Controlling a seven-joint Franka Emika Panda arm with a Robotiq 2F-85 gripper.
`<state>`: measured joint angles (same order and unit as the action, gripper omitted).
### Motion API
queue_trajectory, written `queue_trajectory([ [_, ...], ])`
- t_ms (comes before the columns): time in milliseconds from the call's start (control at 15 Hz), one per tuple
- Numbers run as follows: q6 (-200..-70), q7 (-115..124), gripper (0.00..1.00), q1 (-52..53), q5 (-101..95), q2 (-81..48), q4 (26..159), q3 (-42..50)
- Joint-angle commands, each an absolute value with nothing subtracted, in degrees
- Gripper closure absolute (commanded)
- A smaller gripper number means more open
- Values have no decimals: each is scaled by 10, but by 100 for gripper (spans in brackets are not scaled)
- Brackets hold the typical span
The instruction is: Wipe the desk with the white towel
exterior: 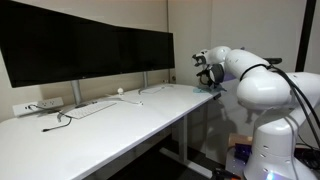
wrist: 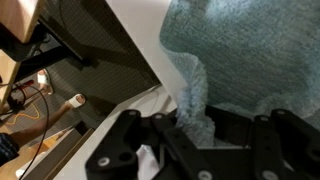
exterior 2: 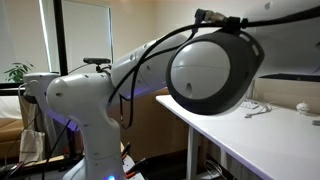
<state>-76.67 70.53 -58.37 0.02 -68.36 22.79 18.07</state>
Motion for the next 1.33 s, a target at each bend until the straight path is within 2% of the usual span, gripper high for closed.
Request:
queue_trajectory([
  [0,-806,736,93,-577,27,-663,250,160],
  [467,-856,767,93,-551,30,-661,257,136],
  [867,-835,768,93,-491,20,-664,253,115],
  [933,-804,765,92,-488,16,-698,191,106],
  [1000,-820,760,92,-470,18,-666,251,111],
  [1067,-809,752,93,-462,16,-665,249,111],
  [1133,-777,747,93,-463,11,-697,191,105],
  [1267,-755,716,93,-455,3,-676,220,108],
])
